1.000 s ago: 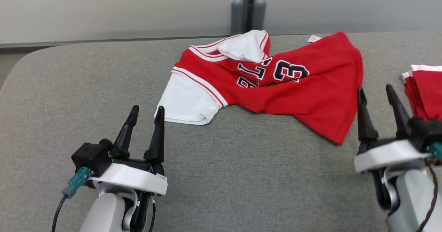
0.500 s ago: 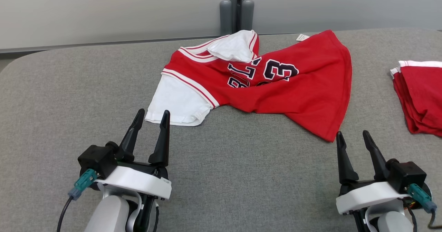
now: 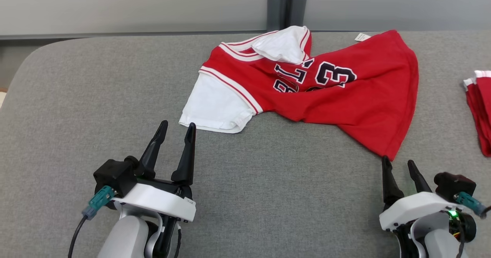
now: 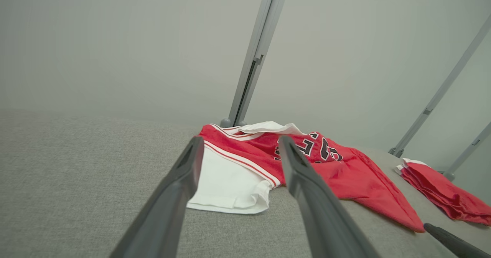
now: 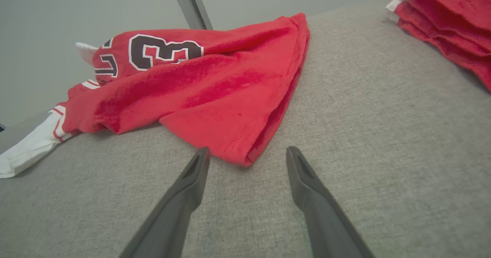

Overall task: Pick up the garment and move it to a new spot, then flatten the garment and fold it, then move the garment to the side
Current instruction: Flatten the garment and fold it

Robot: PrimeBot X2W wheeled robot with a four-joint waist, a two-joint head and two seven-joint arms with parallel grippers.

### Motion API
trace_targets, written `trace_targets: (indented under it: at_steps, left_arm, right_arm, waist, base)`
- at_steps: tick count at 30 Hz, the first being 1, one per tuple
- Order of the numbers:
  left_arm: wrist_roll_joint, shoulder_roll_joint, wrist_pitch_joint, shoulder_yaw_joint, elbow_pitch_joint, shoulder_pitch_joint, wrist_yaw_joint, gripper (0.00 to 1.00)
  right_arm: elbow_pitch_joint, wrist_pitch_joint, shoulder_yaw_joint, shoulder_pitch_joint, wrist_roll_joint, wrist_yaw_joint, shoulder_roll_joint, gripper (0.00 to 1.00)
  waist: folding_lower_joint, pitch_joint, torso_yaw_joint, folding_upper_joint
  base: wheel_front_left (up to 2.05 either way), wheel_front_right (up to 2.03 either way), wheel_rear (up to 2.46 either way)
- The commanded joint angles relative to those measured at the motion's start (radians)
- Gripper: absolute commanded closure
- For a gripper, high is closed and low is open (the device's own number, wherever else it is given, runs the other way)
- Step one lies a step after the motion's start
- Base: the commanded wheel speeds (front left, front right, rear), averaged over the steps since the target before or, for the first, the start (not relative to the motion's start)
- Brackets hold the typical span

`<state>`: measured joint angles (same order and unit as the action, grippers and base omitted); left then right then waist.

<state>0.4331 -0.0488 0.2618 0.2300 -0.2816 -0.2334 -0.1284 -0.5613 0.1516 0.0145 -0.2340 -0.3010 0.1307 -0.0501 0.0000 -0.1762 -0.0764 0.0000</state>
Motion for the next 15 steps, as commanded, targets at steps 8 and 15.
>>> trace_targets:
  at_steps: [8,15]
  left_arm:
    - [0.016,-0.004,0.004,0.010,0.006,-0.034,-0.003,0.00]
    - [0.016,-0.004,0.004,0.002,0.009,-0.041,-0.003,0.00]
  right_arm:
    - [-0.127,-0.011,0.012,-0.099,-0.096,0.000,-0.001,0.00]
    - [-0.169,0.012,-0.061,-0.130,-0.126,0.000,0.002,1.00]
  waist:
    - [0.0000,-0.046,-0.045,0.0000]
    - [0.0000,-0.053,-0.050,0.0000]
  base:
    - [0.00,0.00,0.00]
    - [0.00,0.00,0.00]
